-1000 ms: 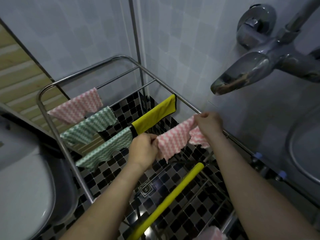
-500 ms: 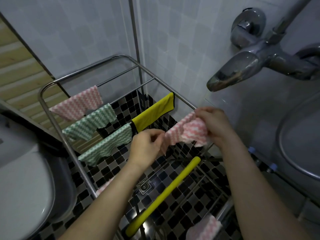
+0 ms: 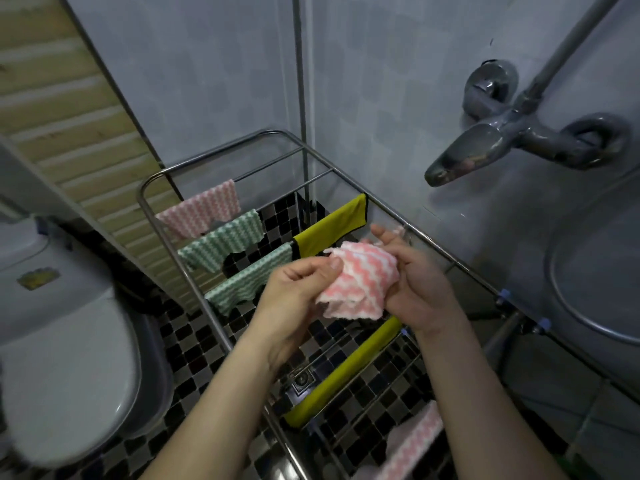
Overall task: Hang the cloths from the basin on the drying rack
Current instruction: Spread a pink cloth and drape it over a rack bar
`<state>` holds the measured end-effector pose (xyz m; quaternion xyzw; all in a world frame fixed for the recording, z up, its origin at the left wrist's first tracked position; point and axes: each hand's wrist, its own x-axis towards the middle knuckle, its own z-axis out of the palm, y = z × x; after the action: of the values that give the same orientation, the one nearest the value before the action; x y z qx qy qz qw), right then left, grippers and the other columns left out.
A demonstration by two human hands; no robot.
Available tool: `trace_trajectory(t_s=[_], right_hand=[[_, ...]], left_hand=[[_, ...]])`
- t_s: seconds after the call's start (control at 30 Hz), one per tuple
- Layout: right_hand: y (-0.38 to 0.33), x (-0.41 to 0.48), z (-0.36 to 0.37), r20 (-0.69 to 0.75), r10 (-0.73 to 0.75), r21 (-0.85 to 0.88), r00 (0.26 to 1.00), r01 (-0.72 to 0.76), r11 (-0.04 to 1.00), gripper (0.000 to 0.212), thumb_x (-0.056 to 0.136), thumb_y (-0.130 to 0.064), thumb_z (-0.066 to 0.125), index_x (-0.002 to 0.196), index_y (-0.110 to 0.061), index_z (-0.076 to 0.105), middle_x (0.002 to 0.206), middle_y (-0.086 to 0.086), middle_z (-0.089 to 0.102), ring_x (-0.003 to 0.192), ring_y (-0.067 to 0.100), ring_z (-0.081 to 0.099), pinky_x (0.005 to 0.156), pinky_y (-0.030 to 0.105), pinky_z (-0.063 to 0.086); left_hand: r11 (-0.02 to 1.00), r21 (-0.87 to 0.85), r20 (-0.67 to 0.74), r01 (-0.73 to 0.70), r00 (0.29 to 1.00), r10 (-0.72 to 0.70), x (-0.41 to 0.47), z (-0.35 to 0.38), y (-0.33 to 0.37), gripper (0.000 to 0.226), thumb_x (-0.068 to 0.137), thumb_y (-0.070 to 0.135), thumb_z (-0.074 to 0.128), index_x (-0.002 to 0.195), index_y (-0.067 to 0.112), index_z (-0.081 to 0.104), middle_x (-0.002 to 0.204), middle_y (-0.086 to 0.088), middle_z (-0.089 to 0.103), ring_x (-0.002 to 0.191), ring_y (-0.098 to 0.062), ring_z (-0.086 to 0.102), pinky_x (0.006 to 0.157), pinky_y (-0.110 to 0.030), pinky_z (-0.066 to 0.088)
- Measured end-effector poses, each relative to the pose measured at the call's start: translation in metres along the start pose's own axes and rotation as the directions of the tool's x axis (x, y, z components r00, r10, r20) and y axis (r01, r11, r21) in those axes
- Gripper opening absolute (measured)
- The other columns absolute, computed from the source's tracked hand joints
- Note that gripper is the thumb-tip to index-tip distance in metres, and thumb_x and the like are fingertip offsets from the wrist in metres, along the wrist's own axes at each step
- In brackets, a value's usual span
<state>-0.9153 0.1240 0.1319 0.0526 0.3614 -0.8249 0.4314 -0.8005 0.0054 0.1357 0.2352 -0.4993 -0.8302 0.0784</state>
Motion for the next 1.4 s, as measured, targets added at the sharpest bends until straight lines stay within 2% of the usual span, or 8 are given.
trace_trajectory(t_s=[0.27,0.47,0.73,0.87,1.07,1.2,1.33,1.4], right_hand=[[0.024,-0.028,0.017,0.089,0.101,-0.599,0.991,-0.028,0.800,0.071,0.078,-0.073,0.048,0.135,-0.030,0.051,0.128,0.002,0.064,0.118,0.022,0.060,0.093,0.051,0.050],[0.043,-0.033,0.035,0.205,0.069,-0.434,0.976,0.027,0.901,0.043,0.098,-0.036,0.051,0.131,-0.009,0.057,0.129,0.021,0.061,0.122,0.036,0.057,0.109,0.055,0.037],[0.038,-0.042,0.029,0.182,0.007,0.062,0.983,-0.019,0.998,0.055,0.104,-0.038,0.030,0.117,0.001,0.067,0.124,0.022,0.064,0.114,0.031,0.063,0.097,0.049,0.049],[0.035,-0.047,0.032,0.124,0.014,-0.039,0.992,-0.009,0.999,0.045,0.103,-0.030,0.040,0.134,0.001,0.050,0.133,0.023,0.057,0.123,0.032,0.057,0.099,0.047,0.049],[0.028,-0.050,0.039,0.119,-0.202,-0.438,0.972,0.234,0.868,0.018,0.097,-0.013,0.051,0.099,-0.001,0.065,0.084,0.013,0.071,0.075,0.020,0.070,0.066,0.030,0.058],[0.022,-0.050,0.042,0.119,-0.311,-0.622,0.943,0.315,0.716,0.025,0.099,-0.023,0.052,0.085,-0.014,0.071,0.076,0.010,0.069,0.070,0.018,0.065,0.068,0.034,0.053],[0.005,-0.052,0.028,0.174,-0.274,-0.718,0.946,0.312,0.622,0.033,0.085,-0.045,0.069,0.090,-0.012,0.068,0.094,0.034,0.066,0.080,0.047,0.065,0.079,0.056,0.053],[-0.010,-0.056,0.014,0.202,-0.223,-0.742,0.954,0.297,0.601,0.031,0.077,-0.035,0.077,0.093,-0.011,0.068,0.088,0.023,0.072,0.076,0.036,0.070,0.072,0.044,0.058]], left_hand=[[0.981,0.079,-0.076,-0.177,0.980,0.183,-0.027,-0.012,0.024,0.010,0.084,0.013,0.066,0.089,0.006,0.072,0.081,-0.011,0.072,0.073,-0.021,0.067,0.069,-0.033,0.057],[0.975,0.094,-0.012,-0.204,0.978,0.206,-0.041,-0.013,0.032,0.011,0.094,0.012,0.056,0.096,0.008,0.066,0.083,-0.008,0.070,0.075,-0.022,0.066,0.068,-0.032,0.057],[0.968,0.071,-0.215,-0.239,0.944,0.249,-0.042,-0.047,0.042,0.025,0.087,0.013,0.047,0.069,0.019,0.063,0.073,0.003,0.062,0.075,-0.013,0.056,0.069,-0.031,0.042],[0.964,-0.192,-0.258,-0.185,0.957,0.132,-0.040,-0.060,0.047,0.022,0.093,0.013,0.046,0.079,0.012,0.064,0.079,-0.007,0.061,0.073,-0.018,0.058,0.071,-0.034,0.051],[0.990,0.138,-0.350,-0.019,0.934,0.066,-0.034,-0.057,0.047,0.011,0.096,0.014,0.052,0.090,0.015,0.061,0.078,-0.005,0.062,0.066,-0.017,0.061,0.060,-0.031,0.052],[0.962,0.258,-0.144,0.093,0.988,-0.057,-0.037,-0.053,0.041,0.025,0.090,0.038,0.061,0.104,0.017,0.066,0.085,-0.008,0.067,0.072,-0.021,0.063,0.062,-0.030,0.052],[0.931,0.364,0.145,-0.013,0.989,-0.043,-0.039,-0.044,0.039,0.023,0.076,0.022,0.069,0.097,0.013,0.070,0.081,-0.008,0.066,0.066,-0.017,0.064,0.058,-0.024,0.052],[0.956,0.279,0.156,-0.092,0.987,0.050,-0.038,-0.036,0.038,0.017,0.077,0.015,0.067,0.092,0.011,0.072,0.077,-0.008,0.069,0.062,-0.014,0.065,0.055,-0.023,0.052]])
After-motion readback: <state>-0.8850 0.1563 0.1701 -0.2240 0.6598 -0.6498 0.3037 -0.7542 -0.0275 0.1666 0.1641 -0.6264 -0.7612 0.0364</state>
